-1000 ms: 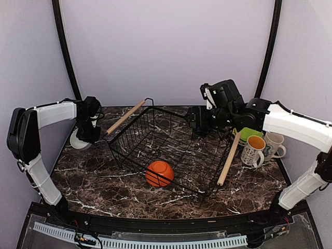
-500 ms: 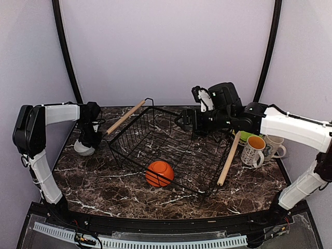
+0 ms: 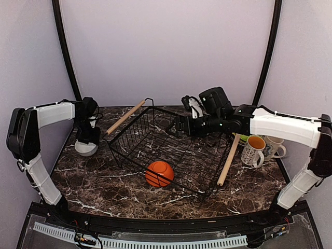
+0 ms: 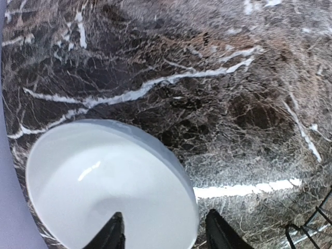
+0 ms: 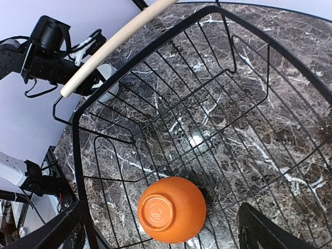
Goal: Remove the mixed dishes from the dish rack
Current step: Place the bowl at the corner of the board, then grab the bowl from the dish rack.
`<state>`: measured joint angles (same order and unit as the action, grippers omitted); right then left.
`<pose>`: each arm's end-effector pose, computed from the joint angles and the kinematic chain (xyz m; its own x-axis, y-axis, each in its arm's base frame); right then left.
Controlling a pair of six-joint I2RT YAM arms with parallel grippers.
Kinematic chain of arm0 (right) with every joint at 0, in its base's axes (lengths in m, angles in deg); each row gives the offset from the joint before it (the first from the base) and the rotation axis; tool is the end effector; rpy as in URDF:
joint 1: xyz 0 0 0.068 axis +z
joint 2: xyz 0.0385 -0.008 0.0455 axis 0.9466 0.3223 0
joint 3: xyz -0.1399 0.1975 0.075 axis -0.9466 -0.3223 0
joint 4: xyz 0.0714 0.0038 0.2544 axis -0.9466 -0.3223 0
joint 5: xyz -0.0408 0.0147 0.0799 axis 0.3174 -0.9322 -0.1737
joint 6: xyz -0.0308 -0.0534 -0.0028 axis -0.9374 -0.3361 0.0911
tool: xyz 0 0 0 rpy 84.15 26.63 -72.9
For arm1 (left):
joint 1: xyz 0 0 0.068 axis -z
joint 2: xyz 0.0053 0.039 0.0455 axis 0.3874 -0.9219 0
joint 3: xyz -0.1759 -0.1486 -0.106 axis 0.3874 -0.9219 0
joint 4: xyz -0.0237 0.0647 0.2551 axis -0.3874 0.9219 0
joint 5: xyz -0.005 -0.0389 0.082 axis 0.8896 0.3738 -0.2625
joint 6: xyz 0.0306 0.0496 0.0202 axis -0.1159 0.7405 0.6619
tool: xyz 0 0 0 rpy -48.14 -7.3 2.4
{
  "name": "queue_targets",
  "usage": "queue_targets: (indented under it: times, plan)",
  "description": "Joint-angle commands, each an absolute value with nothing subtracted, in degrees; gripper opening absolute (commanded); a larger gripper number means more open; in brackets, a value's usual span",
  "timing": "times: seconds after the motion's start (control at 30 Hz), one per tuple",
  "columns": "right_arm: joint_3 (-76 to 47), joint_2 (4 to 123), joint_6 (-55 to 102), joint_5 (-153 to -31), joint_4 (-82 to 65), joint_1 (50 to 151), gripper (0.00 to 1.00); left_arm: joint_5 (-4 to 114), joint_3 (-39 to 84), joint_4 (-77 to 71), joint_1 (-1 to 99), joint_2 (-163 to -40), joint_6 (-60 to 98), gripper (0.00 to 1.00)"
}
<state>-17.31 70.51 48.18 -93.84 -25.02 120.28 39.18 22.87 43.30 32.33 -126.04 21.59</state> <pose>0.2361 0.2837 0.2825 -0.7382 -0.0646 -0.6715 -0.5254 0.6794 0.5122 0.3452 -0.0519 0.1783 -0.9442 0.0071 -0.3293 -0.0187 0.9970 0.0753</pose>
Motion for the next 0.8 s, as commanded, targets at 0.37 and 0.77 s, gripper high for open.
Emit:
queue_targets:
  times: [0.37,0.77]
  plan:
    - [-4.7,84.7,70.5,-96.7,-42.0,126.6,0.99,65.5,32.4,35.7,32.4,-106.5,17.2,0.85]
    - [-13.3,83.5,93.7,-101.1,-39.0,128.6,0.99,86.4,35.5,25.5,36.8,-113.9,9.7,0.98]
